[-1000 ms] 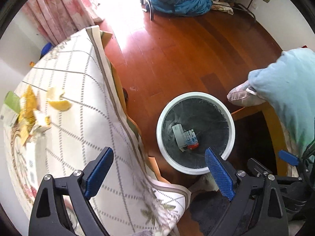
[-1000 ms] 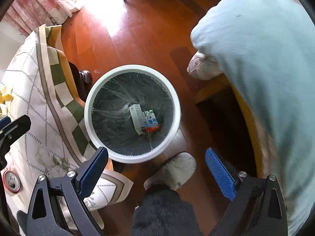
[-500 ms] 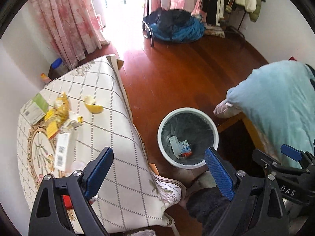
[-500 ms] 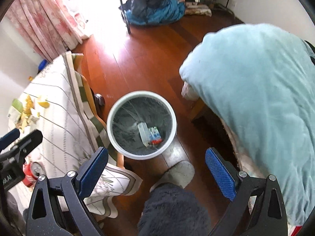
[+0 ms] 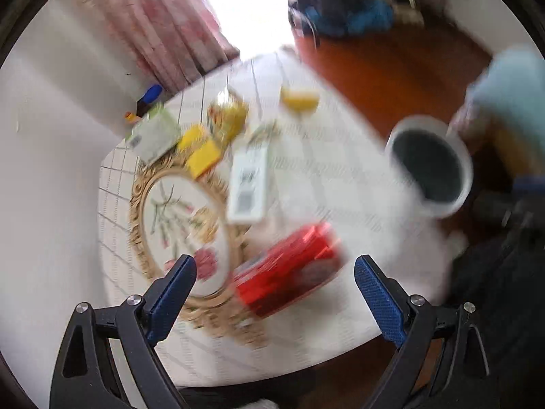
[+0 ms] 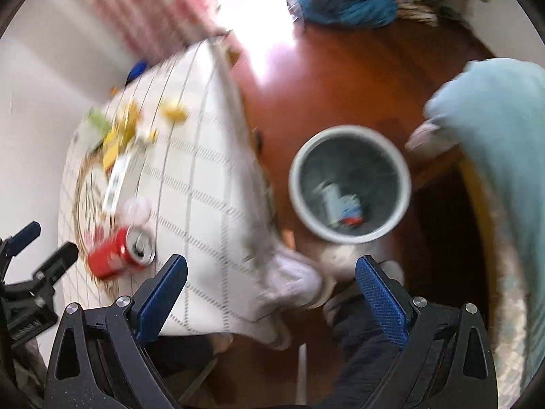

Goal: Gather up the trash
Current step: 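Grasp the red cola can with the left gripper while the right grasps the plastic cup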

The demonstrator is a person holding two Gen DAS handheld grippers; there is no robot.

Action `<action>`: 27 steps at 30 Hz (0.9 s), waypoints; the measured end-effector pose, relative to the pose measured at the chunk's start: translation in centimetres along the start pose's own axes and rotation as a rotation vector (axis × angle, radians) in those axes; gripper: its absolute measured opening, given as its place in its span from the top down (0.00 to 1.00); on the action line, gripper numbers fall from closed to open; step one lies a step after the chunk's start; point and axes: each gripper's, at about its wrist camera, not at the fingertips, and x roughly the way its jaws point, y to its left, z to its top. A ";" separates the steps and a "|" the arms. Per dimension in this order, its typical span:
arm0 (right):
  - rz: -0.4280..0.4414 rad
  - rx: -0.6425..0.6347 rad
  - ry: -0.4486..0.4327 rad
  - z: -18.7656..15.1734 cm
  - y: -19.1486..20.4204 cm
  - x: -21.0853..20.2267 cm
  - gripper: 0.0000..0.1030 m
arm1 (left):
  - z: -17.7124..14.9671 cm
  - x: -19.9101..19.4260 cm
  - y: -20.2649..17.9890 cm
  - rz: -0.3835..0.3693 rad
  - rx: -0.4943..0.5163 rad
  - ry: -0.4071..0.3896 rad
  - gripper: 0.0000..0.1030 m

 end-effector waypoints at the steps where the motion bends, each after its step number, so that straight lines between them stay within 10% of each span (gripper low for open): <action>1: -0.003 -0.012 0.017 -0.2 0.6 1.1 0.03 | -0.7 1.4 -0.1 0.015 0.049 0.032 0.08; 16: -0.092 -0.039 0.114 -0.1 0.7 6.0 0.03 | -1.0 8.0 -4.7 0.017 0.370 0.079 0.21; 21: -0.082 -0.052 0.112 0.5 0.9 5.5 0.03 | -1.0 8.0 -2.8 -0.013 0.256 0.083 0.24; 27: 0.021 -0.101 0.078 2.2 5.1 4.9 0.03 | -2.8 7.4 5.4 -0.116 -0.232 0.118 0.24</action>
